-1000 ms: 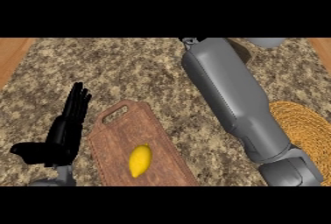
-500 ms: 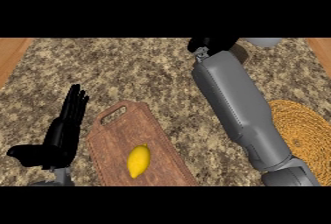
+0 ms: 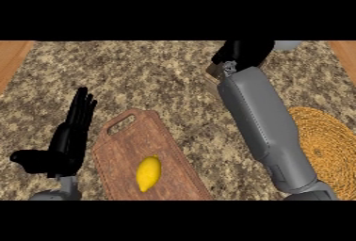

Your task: Pick the croissant from the placemat and place it in the basket

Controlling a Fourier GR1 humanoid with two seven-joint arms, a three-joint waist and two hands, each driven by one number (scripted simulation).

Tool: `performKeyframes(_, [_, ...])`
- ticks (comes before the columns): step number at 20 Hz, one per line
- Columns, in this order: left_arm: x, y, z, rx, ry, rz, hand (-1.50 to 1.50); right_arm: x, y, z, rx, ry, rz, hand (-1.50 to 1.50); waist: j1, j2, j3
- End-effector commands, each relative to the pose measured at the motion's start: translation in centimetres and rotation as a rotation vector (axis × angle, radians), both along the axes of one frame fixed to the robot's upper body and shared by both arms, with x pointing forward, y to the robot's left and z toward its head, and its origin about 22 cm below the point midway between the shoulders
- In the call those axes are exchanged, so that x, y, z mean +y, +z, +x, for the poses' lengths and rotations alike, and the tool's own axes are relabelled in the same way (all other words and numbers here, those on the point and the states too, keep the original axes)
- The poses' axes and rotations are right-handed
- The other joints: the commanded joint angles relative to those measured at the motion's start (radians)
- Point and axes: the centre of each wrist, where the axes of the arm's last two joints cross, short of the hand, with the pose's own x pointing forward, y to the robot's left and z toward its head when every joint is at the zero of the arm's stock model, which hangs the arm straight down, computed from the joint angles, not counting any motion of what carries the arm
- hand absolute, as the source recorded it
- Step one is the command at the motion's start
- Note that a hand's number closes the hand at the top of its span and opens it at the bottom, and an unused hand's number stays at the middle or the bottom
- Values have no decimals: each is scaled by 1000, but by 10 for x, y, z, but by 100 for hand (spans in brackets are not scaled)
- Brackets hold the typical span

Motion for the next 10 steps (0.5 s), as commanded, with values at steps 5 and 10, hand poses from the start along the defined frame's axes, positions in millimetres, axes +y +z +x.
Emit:
performKeyframes(5, [8,-10,-8,-2,2,-8,0,-4,-11,-12,-29,-127,128,-150,5,-1,0])
performKeyframes(10, [-7,-6,-6,9,-4,-5,0,-10,-14,-13,-197,-100,111,-150,7,2,0])
